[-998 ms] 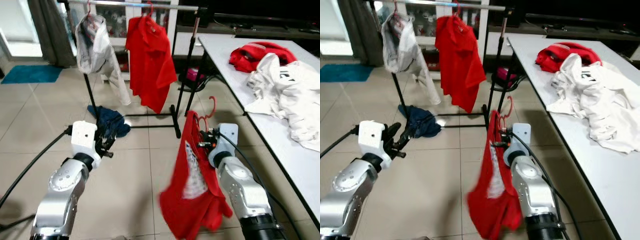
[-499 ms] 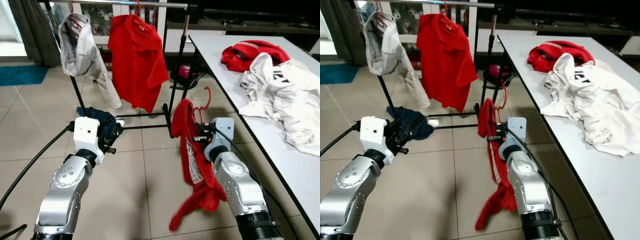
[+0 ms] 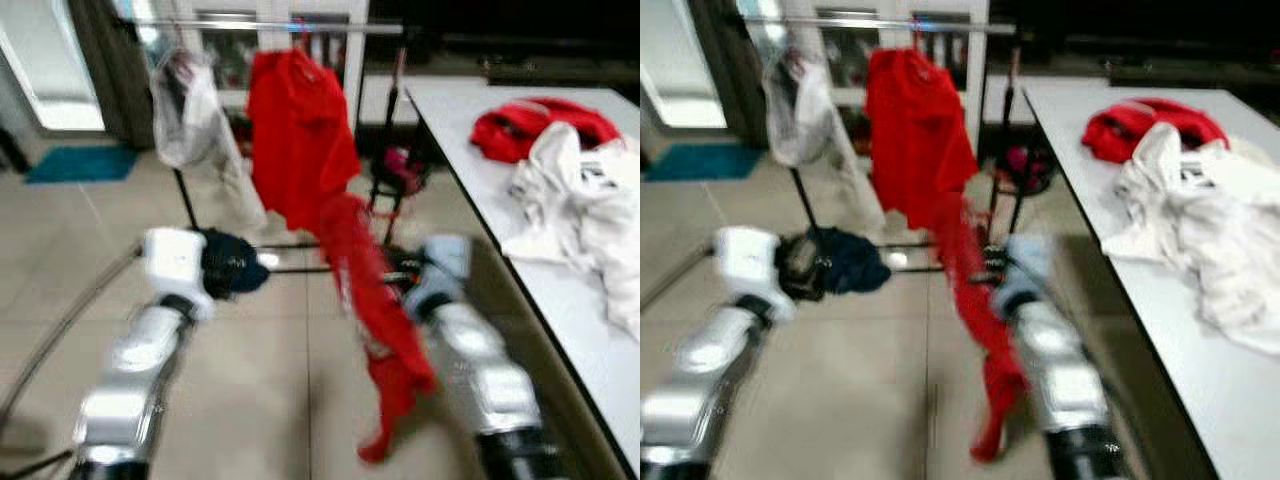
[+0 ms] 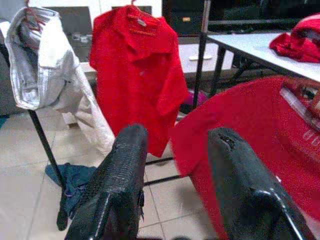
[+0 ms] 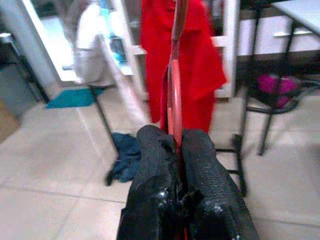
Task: Hang hanger
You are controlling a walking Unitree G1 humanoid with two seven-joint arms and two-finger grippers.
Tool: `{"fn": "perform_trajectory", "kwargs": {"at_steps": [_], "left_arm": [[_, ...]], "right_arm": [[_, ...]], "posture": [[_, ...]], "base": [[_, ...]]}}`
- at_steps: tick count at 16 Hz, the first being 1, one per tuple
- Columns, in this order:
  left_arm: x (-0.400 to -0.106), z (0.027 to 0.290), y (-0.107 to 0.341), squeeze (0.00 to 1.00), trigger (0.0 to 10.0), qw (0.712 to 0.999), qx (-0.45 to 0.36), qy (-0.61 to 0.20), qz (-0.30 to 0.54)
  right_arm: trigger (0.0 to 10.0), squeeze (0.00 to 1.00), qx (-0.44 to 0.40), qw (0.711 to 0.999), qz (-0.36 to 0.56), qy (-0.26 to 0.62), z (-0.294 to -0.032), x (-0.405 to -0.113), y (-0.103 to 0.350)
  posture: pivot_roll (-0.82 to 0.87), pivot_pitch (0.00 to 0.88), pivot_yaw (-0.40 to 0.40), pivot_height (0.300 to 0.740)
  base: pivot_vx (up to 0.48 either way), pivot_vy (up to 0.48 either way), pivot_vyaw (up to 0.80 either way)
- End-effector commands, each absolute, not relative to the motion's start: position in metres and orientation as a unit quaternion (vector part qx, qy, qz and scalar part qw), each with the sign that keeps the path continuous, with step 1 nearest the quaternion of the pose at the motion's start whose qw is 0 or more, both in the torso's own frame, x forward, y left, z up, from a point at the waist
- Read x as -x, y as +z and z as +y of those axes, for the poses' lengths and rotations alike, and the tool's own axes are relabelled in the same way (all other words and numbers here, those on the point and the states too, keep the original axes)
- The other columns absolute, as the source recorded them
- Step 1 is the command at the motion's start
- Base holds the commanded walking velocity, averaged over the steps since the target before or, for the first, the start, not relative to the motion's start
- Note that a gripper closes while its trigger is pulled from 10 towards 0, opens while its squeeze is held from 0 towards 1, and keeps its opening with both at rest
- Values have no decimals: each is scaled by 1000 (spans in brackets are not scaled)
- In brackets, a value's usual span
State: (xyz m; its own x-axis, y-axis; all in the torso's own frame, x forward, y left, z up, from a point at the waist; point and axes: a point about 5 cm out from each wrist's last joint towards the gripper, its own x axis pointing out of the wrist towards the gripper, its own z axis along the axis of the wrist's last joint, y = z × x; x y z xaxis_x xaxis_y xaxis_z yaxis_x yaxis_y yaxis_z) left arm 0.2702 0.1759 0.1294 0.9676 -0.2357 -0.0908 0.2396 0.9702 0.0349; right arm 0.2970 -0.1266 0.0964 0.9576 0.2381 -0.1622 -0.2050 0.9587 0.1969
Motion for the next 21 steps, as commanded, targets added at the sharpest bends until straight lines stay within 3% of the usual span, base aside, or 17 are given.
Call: {"fn": "perform_trajectory", "kwargs": {"at_steps": [1,8,10,15,21], "left_arm": [[-270,183,131,0,10000,993,-31,-109,43],[-267,181,130,0,10000,992,-33,-111,47],[-266,182,130,0,10000,992,-33,-110,48],[-267,181,130,0,10000,992,-34,-111,48],[-266,180,131,0,10000,992,-32,-112,46]], "right_arm": [[10000,0,-100,984,72,127,-121,-297,107],[10000,0,-55,988,63,127,-122,-298,107],[10000,0,-115,982,68,132,-122,-296,105],[10000,0,-100,986,62,116,-124,-296,105],[10000,0,-116,979,55,159,-113,-294,112]], "posture": [[-58,0,-34,727],[-53,0,-45,727],[-53,0,-45,727],[-55,0,-42,727],[-51,0,-46,727]], "base": [[330,0,0],[328,0,0],[322,0,0],[318,0,0],[311,0,0]]}}
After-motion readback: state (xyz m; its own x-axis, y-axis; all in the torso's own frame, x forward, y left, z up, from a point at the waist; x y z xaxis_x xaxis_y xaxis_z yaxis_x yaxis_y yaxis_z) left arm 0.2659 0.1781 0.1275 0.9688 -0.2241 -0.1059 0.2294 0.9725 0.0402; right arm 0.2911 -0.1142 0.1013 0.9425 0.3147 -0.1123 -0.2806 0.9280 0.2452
